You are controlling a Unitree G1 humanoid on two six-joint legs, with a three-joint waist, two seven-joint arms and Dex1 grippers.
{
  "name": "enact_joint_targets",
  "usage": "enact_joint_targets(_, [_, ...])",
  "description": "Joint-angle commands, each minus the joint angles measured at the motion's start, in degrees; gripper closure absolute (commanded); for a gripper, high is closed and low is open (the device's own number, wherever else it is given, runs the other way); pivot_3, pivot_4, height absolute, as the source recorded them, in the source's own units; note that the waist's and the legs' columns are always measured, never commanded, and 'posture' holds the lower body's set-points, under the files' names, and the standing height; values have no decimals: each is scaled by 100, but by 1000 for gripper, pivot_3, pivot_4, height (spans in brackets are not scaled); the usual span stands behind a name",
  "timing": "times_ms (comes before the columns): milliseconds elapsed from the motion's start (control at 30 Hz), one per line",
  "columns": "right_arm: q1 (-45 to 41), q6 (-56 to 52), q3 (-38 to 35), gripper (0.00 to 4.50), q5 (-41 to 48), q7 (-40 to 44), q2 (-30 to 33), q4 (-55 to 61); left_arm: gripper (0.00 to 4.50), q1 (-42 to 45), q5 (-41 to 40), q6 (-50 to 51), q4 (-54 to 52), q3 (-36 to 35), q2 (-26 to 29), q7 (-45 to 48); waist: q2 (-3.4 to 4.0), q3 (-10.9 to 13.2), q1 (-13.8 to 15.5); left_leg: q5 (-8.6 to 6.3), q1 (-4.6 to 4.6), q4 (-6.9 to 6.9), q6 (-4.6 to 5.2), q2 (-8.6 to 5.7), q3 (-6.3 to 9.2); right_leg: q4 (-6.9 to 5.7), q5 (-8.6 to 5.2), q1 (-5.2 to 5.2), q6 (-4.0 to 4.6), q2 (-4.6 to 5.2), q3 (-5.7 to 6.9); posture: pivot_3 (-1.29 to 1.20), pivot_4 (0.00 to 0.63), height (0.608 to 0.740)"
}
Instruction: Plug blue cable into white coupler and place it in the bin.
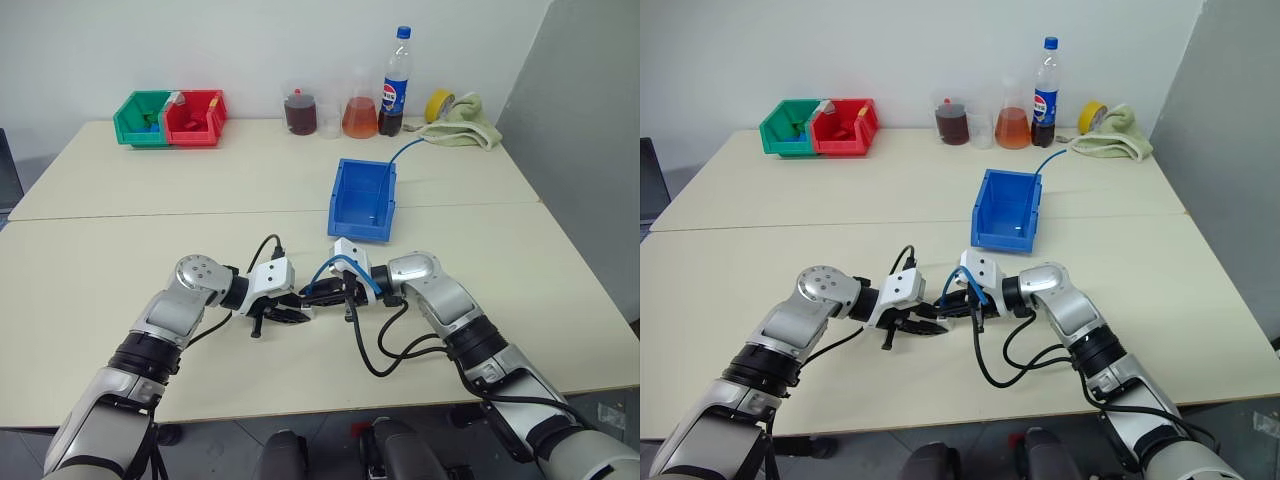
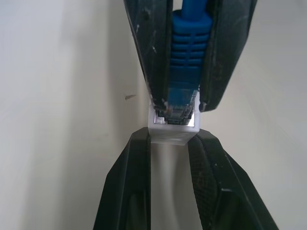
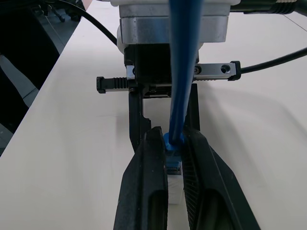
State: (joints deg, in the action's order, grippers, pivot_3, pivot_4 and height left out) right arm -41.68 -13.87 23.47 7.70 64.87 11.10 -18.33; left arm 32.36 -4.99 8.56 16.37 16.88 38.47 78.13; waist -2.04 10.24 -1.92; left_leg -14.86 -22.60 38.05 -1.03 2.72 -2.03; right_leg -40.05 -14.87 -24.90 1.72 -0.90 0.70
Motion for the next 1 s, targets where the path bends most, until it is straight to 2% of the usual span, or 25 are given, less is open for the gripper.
enact_joint_targets(33, [77,-16,35,4355,-54,-38,-52,30,3706,30,39,2,-1,-53,39,-28,0,0,0,0,0,0,0,0,0,0,0,0,0,0,0,0,150,740])
enact_joint_targets(367, [312,350,181,4355,-285,-191,-94,-265,3706,43,41,7,12,-48,8,-36,0,-1,-4,0,9,-2,0,0,-2,0,0,7,0,-1,-3,0,150,740])
enact_joint_targets(567, [257,606,271,4355,-493,-164,-94,-582,3706,44,66,-5,28,-59,-13,-42,0,-1,-14,-1,82,-12,1,0,-3,8,-3,75,2,-4,-2,0,150,740])
enact_joint_targets(1000, [298,568,339,4355,-627,-172,-82,-807,3706,35,68,-46,62,-73,-30,-78,-1,-3,-14,0,90,-11,1,3,-1,6,-3,82,2,-6,-5,0,150,740])
